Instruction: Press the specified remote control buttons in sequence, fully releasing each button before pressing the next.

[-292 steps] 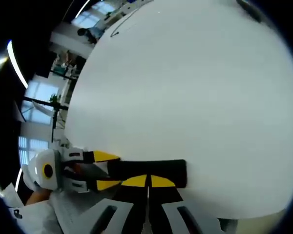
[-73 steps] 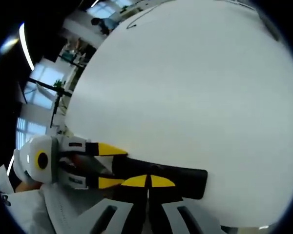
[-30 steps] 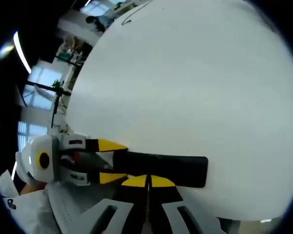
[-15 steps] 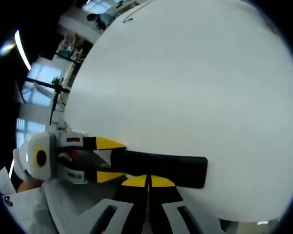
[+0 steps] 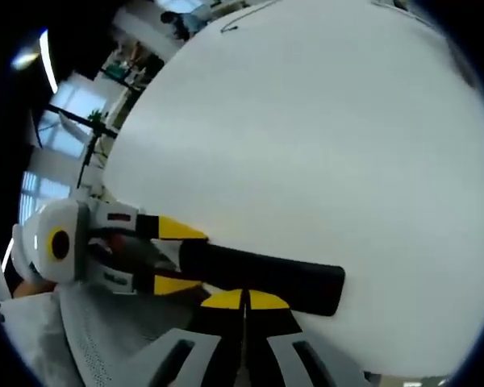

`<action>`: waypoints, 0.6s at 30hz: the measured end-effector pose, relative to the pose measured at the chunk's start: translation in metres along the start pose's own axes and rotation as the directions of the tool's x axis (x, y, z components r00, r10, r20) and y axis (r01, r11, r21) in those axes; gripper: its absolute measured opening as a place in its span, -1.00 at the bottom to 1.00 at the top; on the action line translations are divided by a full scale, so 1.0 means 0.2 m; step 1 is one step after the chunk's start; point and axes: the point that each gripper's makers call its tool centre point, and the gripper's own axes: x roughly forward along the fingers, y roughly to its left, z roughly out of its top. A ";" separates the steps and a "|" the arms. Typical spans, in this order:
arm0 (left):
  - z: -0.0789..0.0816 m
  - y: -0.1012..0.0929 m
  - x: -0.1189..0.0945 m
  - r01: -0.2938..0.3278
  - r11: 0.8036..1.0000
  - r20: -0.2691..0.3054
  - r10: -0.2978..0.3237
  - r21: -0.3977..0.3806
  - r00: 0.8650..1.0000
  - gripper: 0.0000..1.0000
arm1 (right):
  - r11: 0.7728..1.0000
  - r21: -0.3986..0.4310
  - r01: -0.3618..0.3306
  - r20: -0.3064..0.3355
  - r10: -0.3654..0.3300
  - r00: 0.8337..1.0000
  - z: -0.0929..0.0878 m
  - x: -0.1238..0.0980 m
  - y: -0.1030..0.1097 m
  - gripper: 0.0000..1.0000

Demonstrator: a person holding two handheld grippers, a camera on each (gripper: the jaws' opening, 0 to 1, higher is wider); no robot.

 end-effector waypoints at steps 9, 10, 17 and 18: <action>0.00 0.00 0.00 -0.001 1.000 0.002 0.001 0.001 1.000 -0.51 | 0.999 0.030 -0.027 0.019 0.026 0.999 0.02 -0.01 -0.01 -1.00; 0.00 0.00 0.00 -0.001 1.000 0.003 0.001 0.000 1.000 -0.51 | 0.998 0.047 -0.037 0.016 0.036 0.999 0.02 -0.01 -0.01 -1.00; 0.00 0.00 0.00 0.002 1.000 0.003 -0.002 -0.010 1.000 -0.51 | 0.994 0.090 -0.062 0.019 0.061 0.998 0.02 -0.01 0.01 -1.00; 0.00 0.00 0.00 0.002 1.000 0.003 -0.002 -0.011 1.000 -0.51 | 0.993 0.094 -0.075 0.031 0.073 0.997 0.03 -0.02 0.01 -1.00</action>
